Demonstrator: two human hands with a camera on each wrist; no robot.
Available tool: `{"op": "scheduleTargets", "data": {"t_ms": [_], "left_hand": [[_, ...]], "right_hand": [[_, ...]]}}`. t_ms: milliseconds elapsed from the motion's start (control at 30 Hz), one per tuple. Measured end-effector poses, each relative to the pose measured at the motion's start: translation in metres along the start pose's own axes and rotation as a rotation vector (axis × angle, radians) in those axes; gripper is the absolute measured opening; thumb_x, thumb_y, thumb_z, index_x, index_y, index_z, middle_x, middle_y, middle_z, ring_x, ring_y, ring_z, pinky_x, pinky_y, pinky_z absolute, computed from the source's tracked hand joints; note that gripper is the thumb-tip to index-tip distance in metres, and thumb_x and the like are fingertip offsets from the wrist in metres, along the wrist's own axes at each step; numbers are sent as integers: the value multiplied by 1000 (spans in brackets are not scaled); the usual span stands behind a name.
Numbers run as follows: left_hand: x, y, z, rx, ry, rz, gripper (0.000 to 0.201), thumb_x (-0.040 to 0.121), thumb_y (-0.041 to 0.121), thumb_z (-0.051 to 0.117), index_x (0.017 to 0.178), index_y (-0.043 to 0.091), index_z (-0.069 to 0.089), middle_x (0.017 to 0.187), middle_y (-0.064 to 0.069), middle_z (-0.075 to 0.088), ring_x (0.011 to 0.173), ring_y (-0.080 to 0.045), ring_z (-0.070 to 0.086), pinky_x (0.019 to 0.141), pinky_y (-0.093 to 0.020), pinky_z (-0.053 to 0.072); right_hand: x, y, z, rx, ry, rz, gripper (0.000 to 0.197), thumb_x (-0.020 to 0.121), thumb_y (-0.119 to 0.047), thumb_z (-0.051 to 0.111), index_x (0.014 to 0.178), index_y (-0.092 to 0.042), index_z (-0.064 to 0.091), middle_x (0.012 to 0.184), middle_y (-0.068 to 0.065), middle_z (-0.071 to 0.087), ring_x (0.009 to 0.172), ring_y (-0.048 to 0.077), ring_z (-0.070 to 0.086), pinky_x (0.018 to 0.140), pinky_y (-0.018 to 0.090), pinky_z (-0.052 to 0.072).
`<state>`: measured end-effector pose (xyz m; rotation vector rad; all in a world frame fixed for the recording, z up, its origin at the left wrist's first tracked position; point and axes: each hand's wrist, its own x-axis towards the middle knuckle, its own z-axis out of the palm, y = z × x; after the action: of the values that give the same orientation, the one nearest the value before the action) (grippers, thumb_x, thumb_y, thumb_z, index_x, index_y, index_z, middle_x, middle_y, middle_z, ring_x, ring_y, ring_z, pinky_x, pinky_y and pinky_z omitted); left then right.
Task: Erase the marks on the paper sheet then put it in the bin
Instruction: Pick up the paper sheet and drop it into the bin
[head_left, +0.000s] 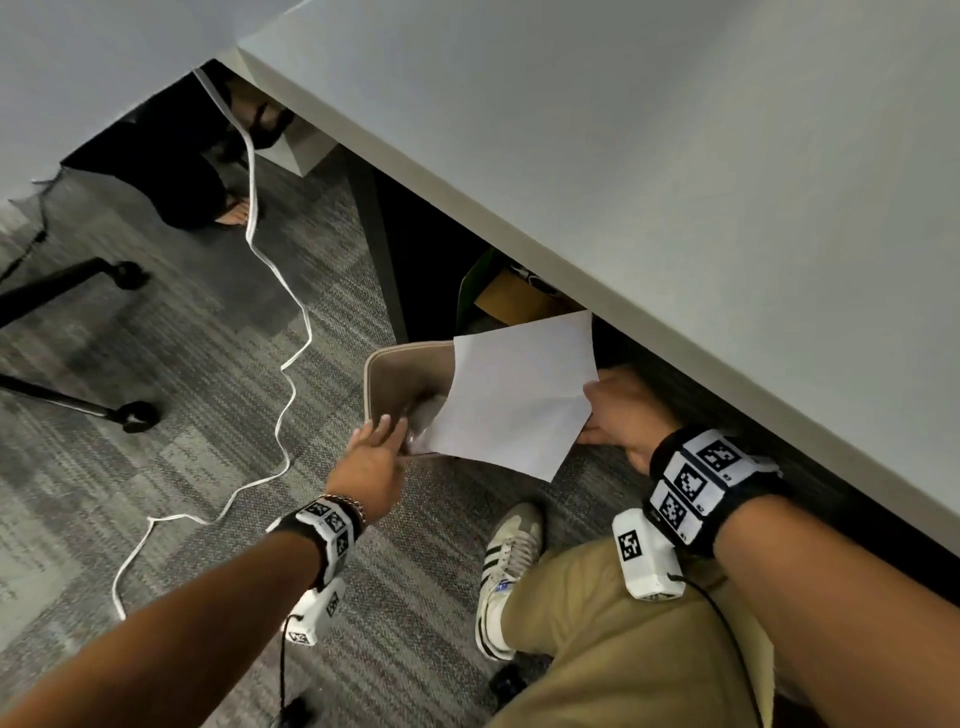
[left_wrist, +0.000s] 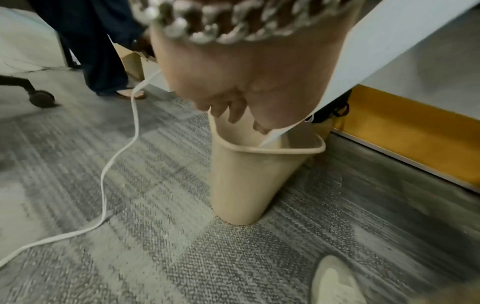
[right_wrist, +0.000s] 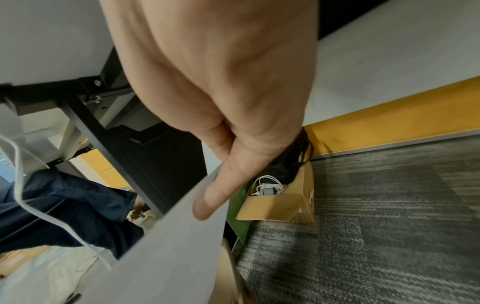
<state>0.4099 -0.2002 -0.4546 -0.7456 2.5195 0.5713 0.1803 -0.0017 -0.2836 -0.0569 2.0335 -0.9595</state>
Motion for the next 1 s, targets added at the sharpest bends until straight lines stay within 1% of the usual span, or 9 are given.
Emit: {"op": "scheduleTargets", "data": {"t_ms": [67, 133, 267, 400, 567, 733, 867, 933, 1000], "left_hand": [[-15, 20, -12, -54, 12, 190, 101, 102, 47, 57, 164, 28, -20, 170, 4, -26, 157, -18, -20, 128, -38, -5], [-32, 52, -20, -41, 76, 426, 110, 97, 61, 58, 162, 29, -25, 170, 7, -30, 157, -13, -24, 128, -34, -10], [-46, 112, -13, -48, 286, 634, 94, 104, 45, 54, 167, 15, -9, 176, -5, -8, 162, -16, -7, 131, -34, 0], [-36, 126, -10, -78, 256, 537, 93, 92, 9, 56, 166, 6, 0, 174, -11, 4, 162, -25, 6, 131, -40, 7], [-31, 117, -5, -48, 303, 594, 84, 86, 22, 26, 166, 7, 4, 173, -11, 13, 161, -22, 11, 132, -40, 9], [-15, 69, 17, -171, 156, 218, 99, 90, -13, 43, 167, 27, -3, 175, 2, 6, 161, -18, 9, 129, -33, 8], [6, 12, 18, -44, -61, -15, 84, 97, -5, 41, 168, 24, 8, 176, -8, 7, 161, -36, 5, 129, -50, 18], [10, 8, -6, -226, 54, -66, 71, 105, 14, 40, 168, 28, 11, 176, -4, 5, 162, -33, 1, 128, -53, 20], [13, 34, -32, -384, 200, 46, 67, 111, 40, 36, 168, 32, 1, 176, 4, -5, 161, -23, -7, 130, -47, 9]], "right_hand": [[3, 7, 0, 6, -3, 17, 29, 104, -2, 42, 128, 8, 57, 125, 27, 63, 96, 35, 68, 80, 43, 63], [2, 10, 7, 55, -13, 61, 23, 105, -2, 41, 110, -1, 63, 111, 21, 69, 85, 27, 69, 60, 32, 62], [0, 9, 22, 76, -78, 115, 29, 107, -5, 40, 107, -9, 68, 100, 14, 74, 84, 25, 73, 58, 30, 60], [3, 7, 26, 108, -106, 124, 24, 104, -8, 45, 114, -6, 67, 106, 19, 74, 88, 29, 74, 60, 33, 62], [8, 7, 34, 97, -48, 110, 21, 102, -15, 54, 121, -10, 64, 114, 13, 71, 102, 29, 71, 80, 44, 63], [14, 2, 27, 37, 11, 56, 26, 100, -14, 55, 122, -1, 61, 120, 19, 67, 107, 38, 68, 87, 51, 61], [13, 6, 13, 22, -15, 76, 28, 102, -16, 55, 123, 1, 61, 123, 25, 66, 109, 41, 68, 87, 52, 61], [10, 10, 13, 73, -68, 112, 13, 105, -14, 50, 112, -7, 60, 121, 20, 65, 109, 34, 66, 85, 49, 61], [9, 13, 16, 98, -130, 127, 14, 107, -10, 46, 103, -13, 58, 118, 17, 66, 105, 29, 66, 77, 42, 60]]}}
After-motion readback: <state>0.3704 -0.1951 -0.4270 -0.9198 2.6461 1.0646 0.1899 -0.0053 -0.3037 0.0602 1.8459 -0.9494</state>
